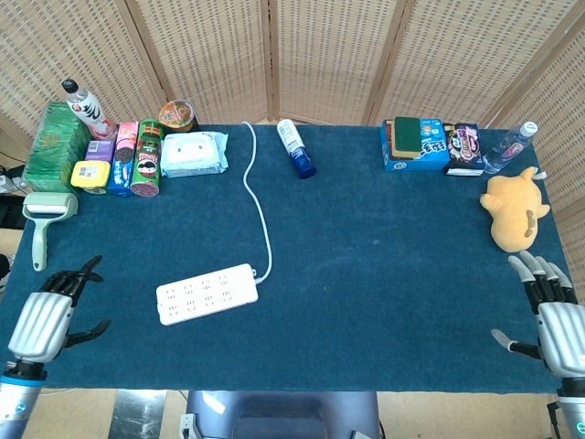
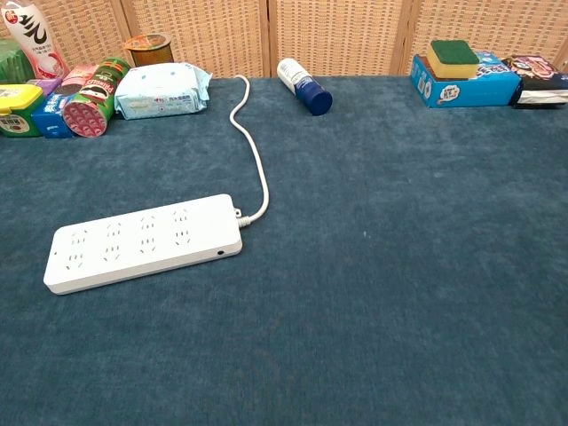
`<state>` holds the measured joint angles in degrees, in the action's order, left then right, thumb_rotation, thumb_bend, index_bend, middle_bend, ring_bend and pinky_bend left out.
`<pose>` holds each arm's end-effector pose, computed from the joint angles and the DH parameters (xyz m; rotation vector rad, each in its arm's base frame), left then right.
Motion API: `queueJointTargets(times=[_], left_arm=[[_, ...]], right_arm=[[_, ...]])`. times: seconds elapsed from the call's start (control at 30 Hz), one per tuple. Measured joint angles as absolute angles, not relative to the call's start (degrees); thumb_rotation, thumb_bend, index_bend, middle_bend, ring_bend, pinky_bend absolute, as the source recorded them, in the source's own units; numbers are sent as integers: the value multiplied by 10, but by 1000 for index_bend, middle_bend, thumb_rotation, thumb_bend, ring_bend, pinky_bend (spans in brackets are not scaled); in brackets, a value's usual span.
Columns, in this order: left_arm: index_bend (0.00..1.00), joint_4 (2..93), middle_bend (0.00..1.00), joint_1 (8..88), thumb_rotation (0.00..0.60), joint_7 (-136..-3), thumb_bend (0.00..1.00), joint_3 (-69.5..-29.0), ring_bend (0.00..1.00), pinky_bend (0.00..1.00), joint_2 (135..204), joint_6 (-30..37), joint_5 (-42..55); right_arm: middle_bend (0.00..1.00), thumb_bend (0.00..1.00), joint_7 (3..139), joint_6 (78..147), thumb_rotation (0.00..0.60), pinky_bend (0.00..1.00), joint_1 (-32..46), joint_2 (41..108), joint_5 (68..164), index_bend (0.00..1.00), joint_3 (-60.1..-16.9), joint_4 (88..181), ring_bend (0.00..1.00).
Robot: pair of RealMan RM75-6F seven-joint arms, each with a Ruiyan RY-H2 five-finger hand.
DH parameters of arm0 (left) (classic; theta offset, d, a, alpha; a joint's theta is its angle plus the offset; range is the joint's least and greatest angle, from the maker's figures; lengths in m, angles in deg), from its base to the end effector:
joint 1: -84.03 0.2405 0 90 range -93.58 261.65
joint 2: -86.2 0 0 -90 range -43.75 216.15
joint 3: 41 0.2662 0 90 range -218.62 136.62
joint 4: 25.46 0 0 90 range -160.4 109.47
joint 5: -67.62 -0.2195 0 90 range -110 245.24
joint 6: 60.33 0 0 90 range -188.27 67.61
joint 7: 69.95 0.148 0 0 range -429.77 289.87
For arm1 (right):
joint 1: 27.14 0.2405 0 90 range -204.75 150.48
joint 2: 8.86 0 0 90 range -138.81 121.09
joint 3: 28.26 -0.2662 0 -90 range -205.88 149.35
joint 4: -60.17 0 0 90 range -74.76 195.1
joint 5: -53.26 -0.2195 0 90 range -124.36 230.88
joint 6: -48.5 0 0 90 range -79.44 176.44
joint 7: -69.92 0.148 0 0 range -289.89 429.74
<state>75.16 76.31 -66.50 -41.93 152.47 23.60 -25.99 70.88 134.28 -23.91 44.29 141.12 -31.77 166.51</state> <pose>-0.2642 0.1878 0.1187 -1.5303 -0.9399 -1.0797 -0.2837 -0.1771 0.1939 1.3759 -0.9402 0.9775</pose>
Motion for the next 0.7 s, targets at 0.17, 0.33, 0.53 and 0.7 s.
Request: queueJointTargets(times=[0.17,0.33,0.53,0.7], left_arm=[[0,782,1000,725,600,-640,408,-423,1000,1000,1536,160,-249],[0,816,1000,683,600,-603,524,-430,1000,1000,1554,73,-196],[9,845,1000,630,600,-544,528,-450,1000,1000,1592,-4,-98],[85,849,1000,600,600,-469,528,-468,1000,1000,1641,-12,-26]], right_arm=[[29,0,713,1344,600,0,-239,443,1405,62,-320,1663,32],[29,0,725,1344,600,0,-240,440,1401,62,-322,1659,32],[29,0,736,1340,600,0,-238,438,1397,62,-323,1654,32],[29,0,745,1337,600,0,-237,436,1393,62,-325,1652,32]])
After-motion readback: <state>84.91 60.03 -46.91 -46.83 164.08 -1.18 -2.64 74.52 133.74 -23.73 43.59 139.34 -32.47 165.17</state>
